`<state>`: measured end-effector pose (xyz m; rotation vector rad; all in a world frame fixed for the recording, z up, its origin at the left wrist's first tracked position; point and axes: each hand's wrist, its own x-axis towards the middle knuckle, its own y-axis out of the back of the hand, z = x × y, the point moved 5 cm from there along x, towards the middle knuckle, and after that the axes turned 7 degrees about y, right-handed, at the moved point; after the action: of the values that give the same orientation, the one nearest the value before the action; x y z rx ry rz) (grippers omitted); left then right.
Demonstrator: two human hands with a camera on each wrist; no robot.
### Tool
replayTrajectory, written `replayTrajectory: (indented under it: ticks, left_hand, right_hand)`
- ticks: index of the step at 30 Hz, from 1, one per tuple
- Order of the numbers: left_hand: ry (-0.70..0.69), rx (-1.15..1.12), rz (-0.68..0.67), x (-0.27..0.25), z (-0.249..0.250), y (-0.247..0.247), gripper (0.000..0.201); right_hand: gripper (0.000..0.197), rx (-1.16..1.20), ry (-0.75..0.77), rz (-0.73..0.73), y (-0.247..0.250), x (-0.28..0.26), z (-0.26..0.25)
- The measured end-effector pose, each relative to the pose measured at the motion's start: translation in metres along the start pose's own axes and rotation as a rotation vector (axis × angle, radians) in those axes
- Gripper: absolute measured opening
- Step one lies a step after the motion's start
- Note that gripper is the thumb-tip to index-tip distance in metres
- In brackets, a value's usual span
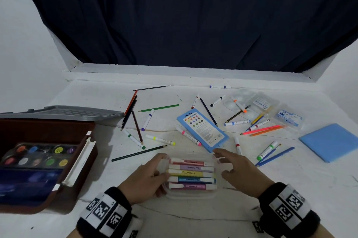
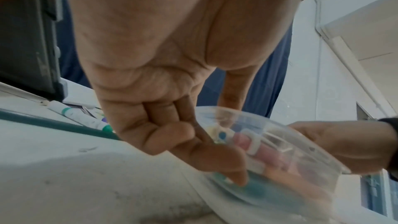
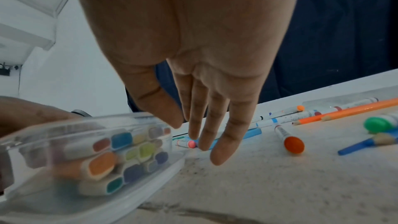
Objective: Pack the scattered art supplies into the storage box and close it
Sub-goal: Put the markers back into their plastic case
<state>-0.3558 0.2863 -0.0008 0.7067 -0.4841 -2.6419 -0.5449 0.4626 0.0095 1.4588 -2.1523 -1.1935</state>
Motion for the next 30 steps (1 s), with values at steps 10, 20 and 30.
replayTrajectory:
  ticks: [10, 20, 30]
  left_hand:
    - [-0.018, -0.204, 0.177, -0.034, -0.032, 0.056, 0.039]
    - [0.014, -0.299, 0.261, -0.058, -0.062, 0.059, 0.049]
    - [0.032, -0.2, 0.226, -0.048, -0.055, 0.052, 0.041]
  right_hand:
    - [0.074, -0.228, 0.182, -0.171, -0.026, 0.002, -0.029]
    - [0.122, -0.486, 0.204, -0.36, -0.044, 0.016, -0.045]
    - [0.105, -0.689, -0.084, 0.085, 0.005, -0.001, -0.053]
